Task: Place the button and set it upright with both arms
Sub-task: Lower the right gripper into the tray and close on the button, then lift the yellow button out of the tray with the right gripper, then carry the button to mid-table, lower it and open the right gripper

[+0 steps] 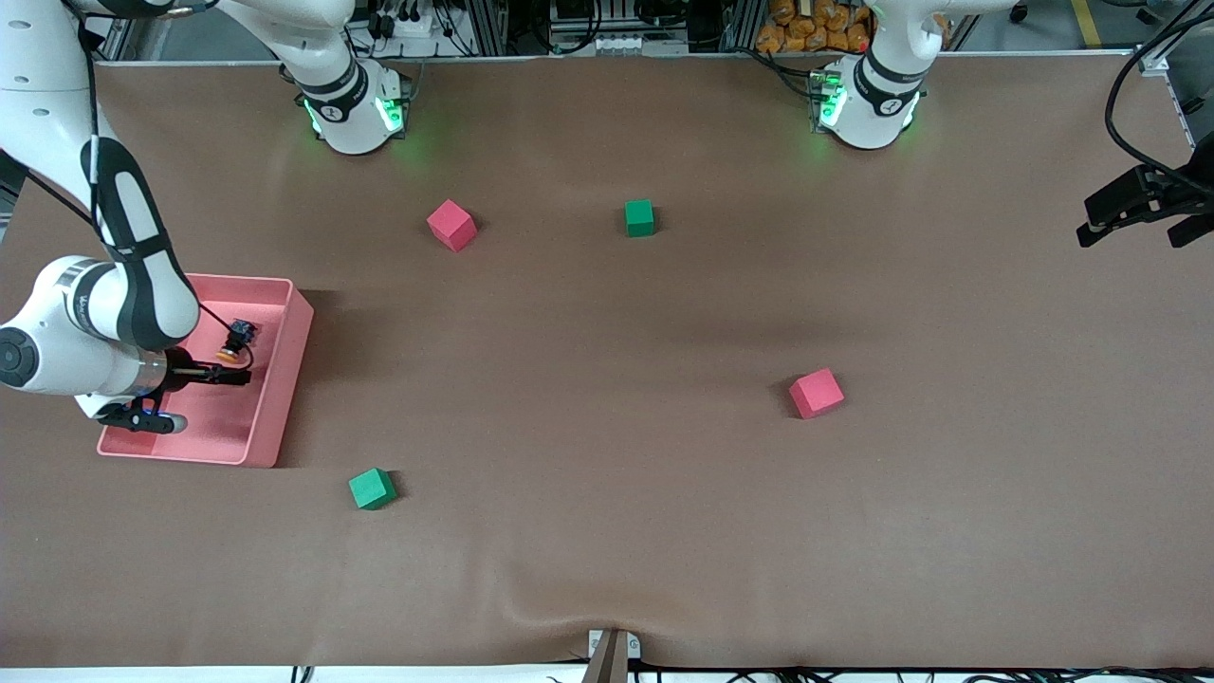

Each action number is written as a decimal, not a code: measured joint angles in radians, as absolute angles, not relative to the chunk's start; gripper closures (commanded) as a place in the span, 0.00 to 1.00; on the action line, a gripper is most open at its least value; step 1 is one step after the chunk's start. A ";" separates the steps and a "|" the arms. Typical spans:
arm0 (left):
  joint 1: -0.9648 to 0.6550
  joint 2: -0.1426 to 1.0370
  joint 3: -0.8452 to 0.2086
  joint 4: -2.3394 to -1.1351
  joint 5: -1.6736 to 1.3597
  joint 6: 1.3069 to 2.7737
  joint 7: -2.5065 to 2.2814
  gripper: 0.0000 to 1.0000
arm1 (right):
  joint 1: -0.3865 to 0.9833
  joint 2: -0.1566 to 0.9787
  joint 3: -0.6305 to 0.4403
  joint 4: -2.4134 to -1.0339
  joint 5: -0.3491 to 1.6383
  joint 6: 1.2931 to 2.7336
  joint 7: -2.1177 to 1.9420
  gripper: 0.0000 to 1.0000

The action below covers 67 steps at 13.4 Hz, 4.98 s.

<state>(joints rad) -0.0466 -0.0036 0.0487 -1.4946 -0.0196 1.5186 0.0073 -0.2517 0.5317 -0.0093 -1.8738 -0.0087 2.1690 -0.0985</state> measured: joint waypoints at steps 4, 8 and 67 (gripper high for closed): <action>-0.047 -0.004 0.048 -1.494 -0.020 1.519 0.007 0.00 | -0.254 0.460 -0.012 -1.937 -0.039 2.173 -0.098 0.00; -0.047 -0.004 0.047 -1.494 -0.020 1.519 0.007 0.00 | -0.256 0.393 -0.018 -2.093 -0.046 2.324 -0.098 0.00; -0.056 0.028 0.041 -1.494 -0.020 1.519 0.006 0.00 | 0.613 0.901 0.021 -1.138 0.171 2.066 0.460 1.00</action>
